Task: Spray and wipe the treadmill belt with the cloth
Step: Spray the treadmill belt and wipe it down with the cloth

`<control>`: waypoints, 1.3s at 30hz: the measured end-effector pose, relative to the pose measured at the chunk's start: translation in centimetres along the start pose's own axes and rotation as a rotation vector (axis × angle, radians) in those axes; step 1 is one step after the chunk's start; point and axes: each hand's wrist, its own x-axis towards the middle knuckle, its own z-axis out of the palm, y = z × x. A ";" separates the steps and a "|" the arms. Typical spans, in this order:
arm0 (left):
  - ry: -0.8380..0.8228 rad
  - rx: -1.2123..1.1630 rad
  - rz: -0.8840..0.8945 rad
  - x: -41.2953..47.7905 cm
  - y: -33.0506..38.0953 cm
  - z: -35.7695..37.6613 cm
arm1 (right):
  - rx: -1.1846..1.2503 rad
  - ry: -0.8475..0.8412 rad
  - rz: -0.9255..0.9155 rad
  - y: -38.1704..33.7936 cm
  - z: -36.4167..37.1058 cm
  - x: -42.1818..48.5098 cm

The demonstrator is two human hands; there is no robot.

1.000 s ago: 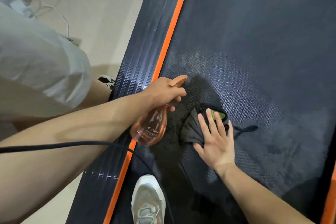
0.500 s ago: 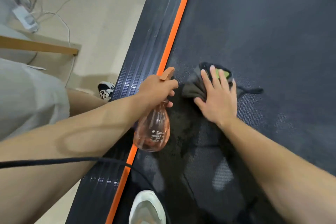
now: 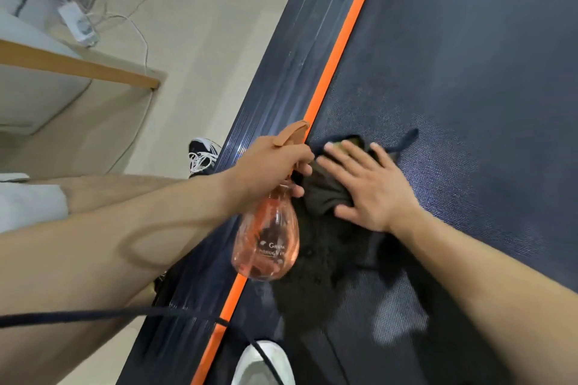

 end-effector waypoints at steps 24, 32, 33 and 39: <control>-0.020 -0.067 -0.017 -0.1 -2.0 -2.1 | 0.198 0.043 0.481 1.2 -2.8 8.6; -0.036 -0.039 0.012 0.8 -0.7 -3.0 | -0.075 -0.117 -0.133 2.5 -2.5 3.9; -0.040 -0.035 0.018 0.8 -0.6 -2.9 | -0.074 -0.136 -0.059 4.0 -3.4 5.6; -0.029 -0.025 0.008 0.6 -0.8 -1.7 | 0.097 -0.021 0.247 0.9 -1.9 4.7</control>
